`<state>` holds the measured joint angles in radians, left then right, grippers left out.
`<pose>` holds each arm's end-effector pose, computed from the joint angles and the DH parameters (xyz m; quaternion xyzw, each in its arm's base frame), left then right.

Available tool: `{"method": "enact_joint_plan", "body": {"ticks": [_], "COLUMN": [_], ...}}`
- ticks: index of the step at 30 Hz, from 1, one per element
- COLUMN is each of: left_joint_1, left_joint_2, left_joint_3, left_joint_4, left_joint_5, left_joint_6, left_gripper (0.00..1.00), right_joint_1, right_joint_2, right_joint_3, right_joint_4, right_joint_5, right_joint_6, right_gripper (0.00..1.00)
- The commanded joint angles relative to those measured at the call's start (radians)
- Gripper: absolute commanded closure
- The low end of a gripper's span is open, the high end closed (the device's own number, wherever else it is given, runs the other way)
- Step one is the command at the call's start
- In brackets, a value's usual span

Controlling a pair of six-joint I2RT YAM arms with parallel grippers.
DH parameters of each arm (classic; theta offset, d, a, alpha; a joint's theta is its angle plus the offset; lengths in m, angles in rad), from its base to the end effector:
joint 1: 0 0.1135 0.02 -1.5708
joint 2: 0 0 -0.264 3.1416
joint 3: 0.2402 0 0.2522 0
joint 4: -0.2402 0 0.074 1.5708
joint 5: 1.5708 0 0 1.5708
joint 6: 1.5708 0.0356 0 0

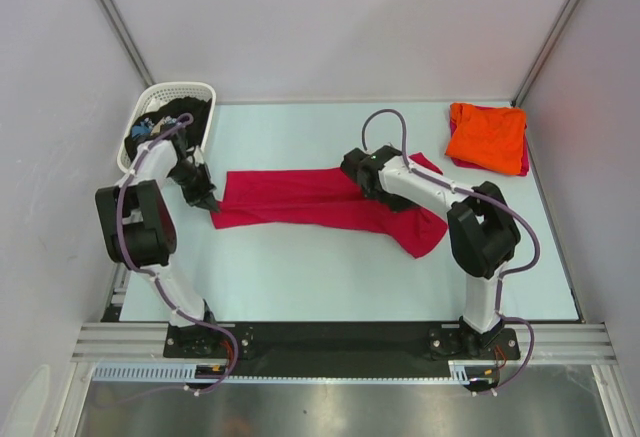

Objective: Fold and stack the t-shirts
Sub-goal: Fold the other side of the tshirt into a rectangle

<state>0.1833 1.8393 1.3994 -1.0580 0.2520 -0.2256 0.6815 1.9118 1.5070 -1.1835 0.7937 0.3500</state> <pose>0.3410 0.0542 0.2098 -0.1968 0.9717 -0.1263 0.0335 0.2920 0.2041 0.2220 -0.1555 0.9090 -0.3402 0.1836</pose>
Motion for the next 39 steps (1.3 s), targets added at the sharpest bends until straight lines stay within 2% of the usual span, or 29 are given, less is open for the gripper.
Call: {"method": "enact_joint_plan", "body": {"ticks": [1,14,18,19,20,21,22,23,25,26,27,30,35,39], "left_joint_1": [-0.028,-0.133,-0.136,-0.137,-0.136,-0.137,-0.139,-0.137,-0.139,-0.139,-0.137,-0.137,-0.139,-0.137], "left_joint_2": [0.07,0.253,0.281,0.282,0.287,0.285,0.285,0.284,0.276,0.275,0.27,0.262,0.215,0.134], "left_joint_3": [0.098,0.312,0.329,0.329,0.332,0.332,0.332,0.332,0.332,0.337,0.339,0.352,0.349,0.316], "left_joint_4": [-0.003,-0.065,-0.074,-0.074,-0.074,-0.071,-0.073,-0.068,-0.063,-0.059,-0.059,-0.059,-0.045,-0.02], "left_joint_5": [-0.034,-0.063,-0.063,-0.074,-0.082,-0.089,-0.103,-0.12,-0.131,-0.134,-0.132,-0.125,-0.109,-0.085], "left_joint_6": [0.032,0.049,0.043,0.042,0.042,0.042,0.042,0.042,0.04,0.04,0.039,0.034,0.029,0.022], "left_gripper": [1.0,1.0,1.0,0.97,0.74,0.56,0.29,0.19,0.01,0.0,0.01,0.0,0.0,0.0], "right_joint_1": [-0.039,-0.102,-0.105,-0.108,-0.112,-0.117,-0.12,-0.132,-0.145,-0.151,-0.161,-0.181,-0.23,-0.253], "right_joint_2": [0.03,0.151,0.193,0.203,0.21,0.229,0.242,0.256,0.297,0.305,0.314,0.335,0.342,0.232], "right_joint_3": [0.051,0.125,0.159,0.168,0.183,0.194,0.208,0.234,0.268,0.277,0.295,0.321,0.363,0.355], "right_joint_4": [0.067,0.18,0.211,0.213,0.22,0.222,0.222,0.216,0.196,0.197,0.2,0.222,0.229,0.21], "right_joint_5": [0.071,0.105,0.13,0.13,0.137,0.139,0.139,0.136,0.142,0.147,0.156,0.188,0.219,0.145], "right_joint_6": [-0.1,-0.22,-0.256,-0.259,-0.266,-0.27,-0.27,-0.27,-0.252,-0.252,-0.246,-0.252,-0.24,-0.212], "right_gripper": [1.0,1.0,1.0,1.0,1.0,1.0,1.0,0.97,0.78,0.64,0.32,0.01,0.0,0.0]}}
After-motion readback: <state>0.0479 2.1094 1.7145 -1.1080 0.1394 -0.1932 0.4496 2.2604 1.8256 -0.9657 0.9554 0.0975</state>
